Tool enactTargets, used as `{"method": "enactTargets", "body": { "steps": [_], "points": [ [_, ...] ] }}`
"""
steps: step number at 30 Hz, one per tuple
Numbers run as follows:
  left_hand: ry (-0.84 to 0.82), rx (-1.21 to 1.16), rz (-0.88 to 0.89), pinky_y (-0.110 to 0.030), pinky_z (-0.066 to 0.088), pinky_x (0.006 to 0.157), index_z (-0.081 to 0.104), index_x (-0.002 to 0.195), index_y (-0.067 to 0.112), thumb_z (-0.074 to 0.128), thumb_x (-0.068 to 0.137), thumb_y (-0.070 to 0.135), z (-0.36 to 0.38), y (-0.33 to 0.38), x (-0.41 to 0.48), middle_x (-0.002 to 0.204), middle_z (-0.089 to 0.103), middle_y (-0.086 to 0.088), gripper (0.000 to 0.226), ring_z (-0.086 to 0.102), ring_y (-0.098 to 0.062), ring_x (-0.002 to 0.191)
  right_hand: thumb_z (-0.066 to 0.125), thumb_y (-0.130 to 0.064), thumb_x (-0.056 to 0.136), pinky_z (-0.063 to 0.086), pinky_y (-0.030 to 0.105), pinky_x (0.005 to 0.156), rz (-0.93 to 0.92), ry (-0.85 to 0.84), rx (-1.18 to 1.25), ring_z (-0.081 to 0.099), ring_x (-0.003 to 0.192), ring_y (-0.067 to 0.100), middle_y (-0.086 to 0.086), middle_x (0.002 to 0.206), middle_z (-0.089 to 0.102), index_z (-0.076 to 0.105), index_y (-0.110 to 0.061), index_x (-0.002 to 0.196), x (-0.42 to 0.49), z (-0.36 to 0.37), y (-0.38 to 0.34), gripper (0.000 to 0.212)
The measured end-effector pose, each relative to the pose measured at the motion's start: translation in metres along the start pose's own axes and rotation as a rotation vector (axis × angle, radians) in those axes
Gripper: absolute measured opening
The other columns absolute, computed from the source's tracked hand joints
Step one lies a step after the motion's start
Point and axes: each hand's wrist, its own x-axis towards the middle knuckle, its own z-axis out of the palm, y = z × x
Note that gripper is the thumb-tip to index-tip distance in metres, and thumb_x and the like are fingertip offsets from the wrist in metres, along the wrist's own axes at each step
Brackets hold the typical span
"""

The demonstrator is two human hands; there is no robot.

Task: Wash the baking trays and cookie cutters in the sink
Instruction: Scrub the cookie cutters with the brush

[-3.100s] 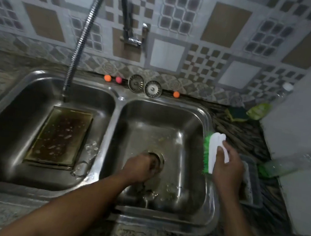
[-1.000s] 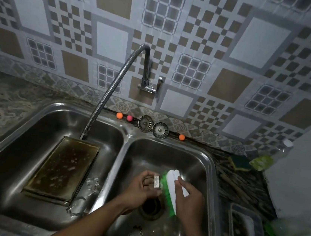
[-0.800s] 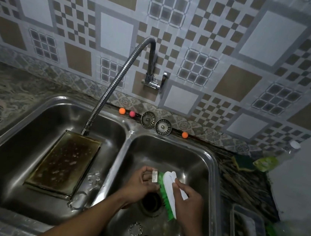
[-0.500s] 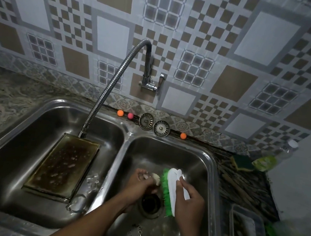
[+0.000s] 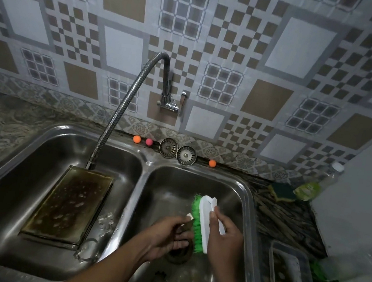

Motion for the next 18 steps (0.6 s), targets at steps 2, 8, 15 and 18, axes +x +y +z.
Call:
{"method": "enactTargets", "body": {
  "steps": [2, 8, 15, 18],
  "points": [
    [0.018, -0.063, 0.008, -0.035, 0.054, 0.075, 0.066, 0.093, 0.01, 0.061, 0.086, 0.039, 0.004, 0.002, 0.002, 0.077, 0.06, -0.005, 0.03, 0.06, -0.015, 0.069, 0.07, -0.021, 0.088, 0.048, 0.008, 0.084, -0.014, -0.018, -0.004, 0.062, 0.099, -0.01, -0.02, 0.099, 0.07, 0.074, -0.024, 0.108, -0.005, 0.003, 0.002, 0.021],
    [0.091, 0.023, 0.057, -0.026, 0.044, 0.054, 0.063, 0.125, 0.013, 0.036, 0.105, 0.035, 0.002, -0.002, 0.0, 0.091, 0.069, -0.006, 0.04, 0.058, -0.014, 0.072, 0.071, -0.024, 0.087, 0.042, 0.0, 0.077, -0.035, -0.091, -0.107, 0.059, 0.097, -0.017, -0.018, 0.101, 0.072, 0.076, -0.024, 0.105, -0.011, 0.008, 0.011, 0.019],
    [0.205, 0.114, 0.155, -0.029, 0.048, 0.069, 0.069, 0.113, 0.005, 0.041, 0.104, 0.035, -0.008, 0.001, 0.004, 0.104, 0.072, -0.013, 0.043, 0.059, -0.022, 0.086, 0.071, -0.028, 0.087, 0.041, 0.0, 0.076, -0.01, -0.151, -0.145, 0.057, 0.098, -0.018, -0.022, 0.1, 0.071, 0.075, -0.027, 0.106, -0.007, 0.005, 0.011, 0.019],
    [0.213, 0.181, 0.203, -0.027, 0.05, 0.071, 0.075, 0.102, 0.005, 0.048, 0.103, 0.024, -0.012, -0.001, 0.003, 0.101, 0.075, -0.013, 0.033, 0.066, -0.018, 0.085, 0.071, -0.028, 0.086, 0.045, 0.008, 0.082, 0.012, -0.174, -0.129, 0.06, 0.098, -0.014, -0.023, 0.099, 0.071, 0.075, -0.03, 0.104, -0.011, 0.003, 0.011, 0.018]
  ]
}}
